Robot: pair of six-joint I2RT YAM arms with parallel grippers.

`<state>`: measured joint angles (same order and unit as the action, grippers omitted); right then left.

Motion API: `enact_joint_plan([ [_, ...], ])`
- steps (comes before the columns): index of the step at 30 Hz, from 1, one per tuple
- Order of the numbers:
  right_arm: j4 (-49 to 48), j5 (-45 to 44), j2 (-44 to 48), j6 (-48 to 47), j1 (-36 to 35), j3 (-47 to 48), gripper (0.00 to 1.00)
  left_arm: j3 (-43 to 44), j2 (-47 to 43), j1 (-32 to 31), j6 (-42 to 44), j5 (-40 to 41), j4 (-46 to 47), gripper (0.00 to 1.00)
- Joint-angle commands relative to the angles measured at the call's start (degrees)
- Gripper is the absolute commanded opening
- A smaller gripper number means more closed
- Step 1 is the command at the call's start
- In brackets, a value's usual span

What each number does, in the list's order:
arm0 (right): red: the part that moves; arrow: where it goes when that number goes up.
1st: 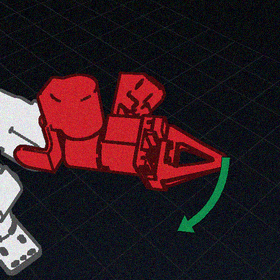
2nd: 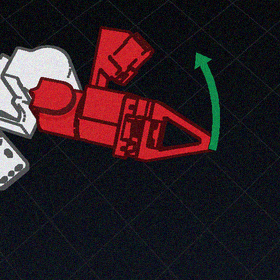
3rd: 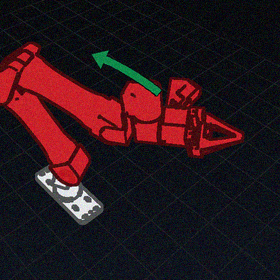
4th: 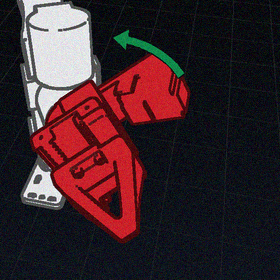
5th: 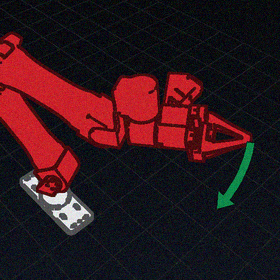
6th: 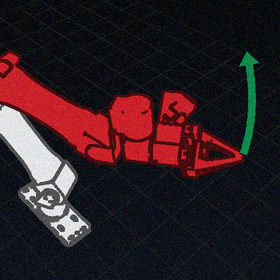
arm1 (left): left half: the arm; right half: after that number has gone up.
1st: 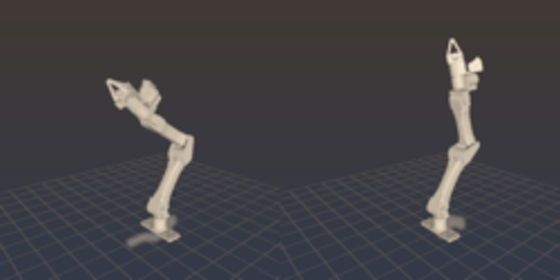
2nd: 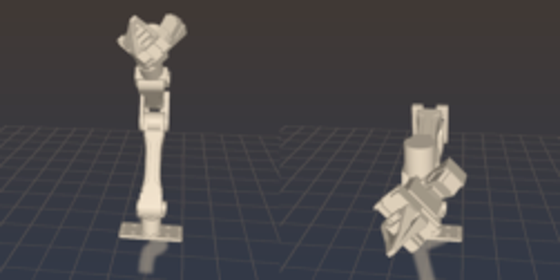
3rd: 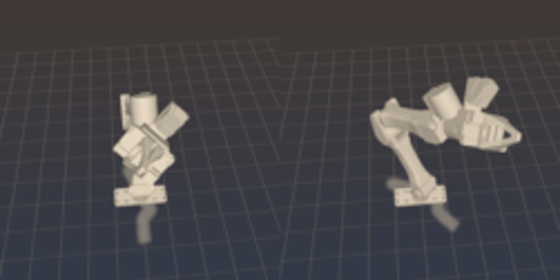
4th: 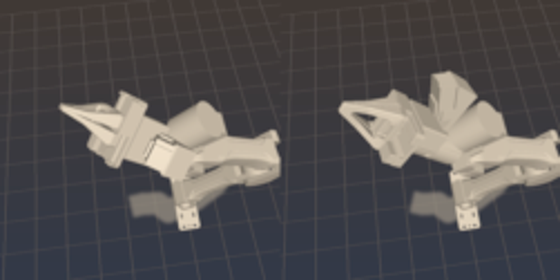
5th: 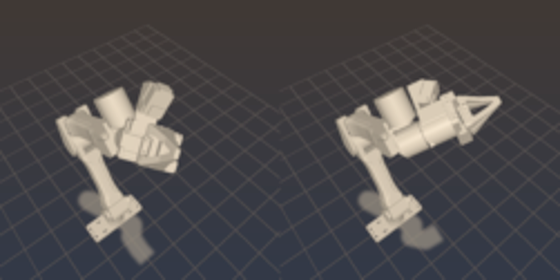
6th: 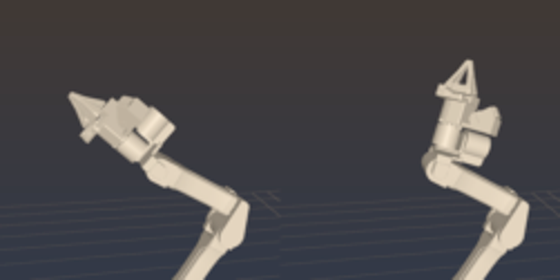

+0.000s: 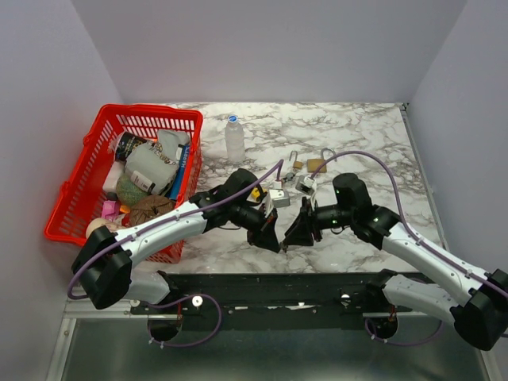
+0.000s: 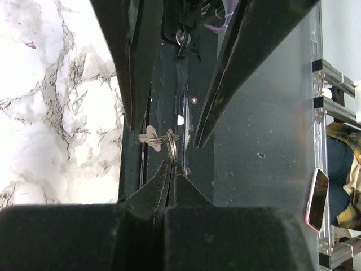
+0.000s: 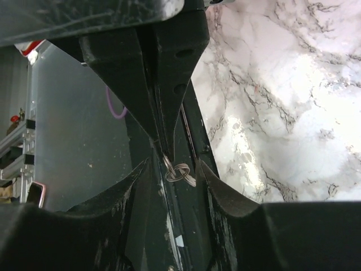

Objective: Unlock with the key

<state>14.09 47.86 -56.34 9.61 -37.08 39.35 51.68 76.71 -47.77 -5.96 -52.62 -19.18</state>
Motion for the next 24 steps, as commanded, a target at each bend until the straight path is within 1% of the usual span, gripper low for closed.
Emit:
enact_joint_plan([
  [1, -2.5, 0.3, -2.4, 0.2, -1.9, -0.3, 0.44, 1.5, 0.1, -0.2, 1.1, -0.9, 0.0, 0.00],
  [5, -2.6, 0.3, -3.3, 0.1, -3.0, 0.0, 0.41, 1.4, -0.1, -0.2, 1.0, 0.0, 0.0, 0.00],
  [6, -2.7, 0.2, -3.3, 0.1, -3.2, -0.2, 0.35, 1.4, -0.2, -0.2, 1.1, 0.2, 0.0, 0.00],
  [8, -3.2, 0.4, -3.1, 0.2, -3.3, -0.2, 0.27, 1.4, -0.2, -0.2, 1.0, 0.6, 0.1, 0.00],
  [9, -3.4, 0.5, -3.0, 0.3, -3.3, -0.2, 0.17, 1.4, -0.1, -0.2, 0.9, 1.1, 0.1, 0.00],
  [12, -4.4, 1.4, -3.0, 0.9, -3.3, -0.4, 0.01, 1.6, -0.3, -0.2, 0.2, 2.5, 0.5, 0.00],
  [14, -4.9, 1.3, -2.6, 1.2, -3.3, -0.8, 0.01, 1.6, -0.5, -0.2, -0.5, 5.5, 1.0, 0.00],
  [15, -5.3, 0.9, -2.4, 1.1, -3.3, -0.9, 0.01, 1.7, -0.7, 0.0, -1.0, 6.3, 1.0, 0.04],
  [16, -5.3, -0.9, -2.0, 1.1, -3.3, -0.9, 0.01, 1.8, -0.9, 0.2, -1.2, 8.5, 0.8, 0.27],
  [18, -5.3, -3.7, -0.4, 0.8, -3.3, -1.5, 0.01, 1.8, -1.6, 0.8, -2.5, 10.6, 1.0, 0.47],
  [19, -5.3, -6.7, 0.4, 0.3, -3.3, -1.8, 0.01, 1.8, -2.1, 1.5, -3.1, 11.6, 1.3, 0.63],
  [20, -5.3, -8.5, 1.3, 0.2, -3.3, -2.1, 0.01, 1.8, -3.1, 2.0, -4.1, 12.9, 1.9, 0.68],
  [21, -5.5, -10.2, 2.8, 0.0, -3.3, -2.7, 0.01, 1.1, -3.9, 2.5, -5.2, 13.4, 2.7, 0.70],
  [22, -5.5, -13.9, 3.7, -0.5, -3.3, -3.0, 0.01, 0.6, -4.7, 3.5, -8.4, 13.9, 5.2, 0.73],
  [24, -5.7, -17.5, 5.1, -1.2, -3.3, -3.4, 0.01, 0.1, -6.7, 3.9, -12.1, 16.8, 6.9, 0.74],
])
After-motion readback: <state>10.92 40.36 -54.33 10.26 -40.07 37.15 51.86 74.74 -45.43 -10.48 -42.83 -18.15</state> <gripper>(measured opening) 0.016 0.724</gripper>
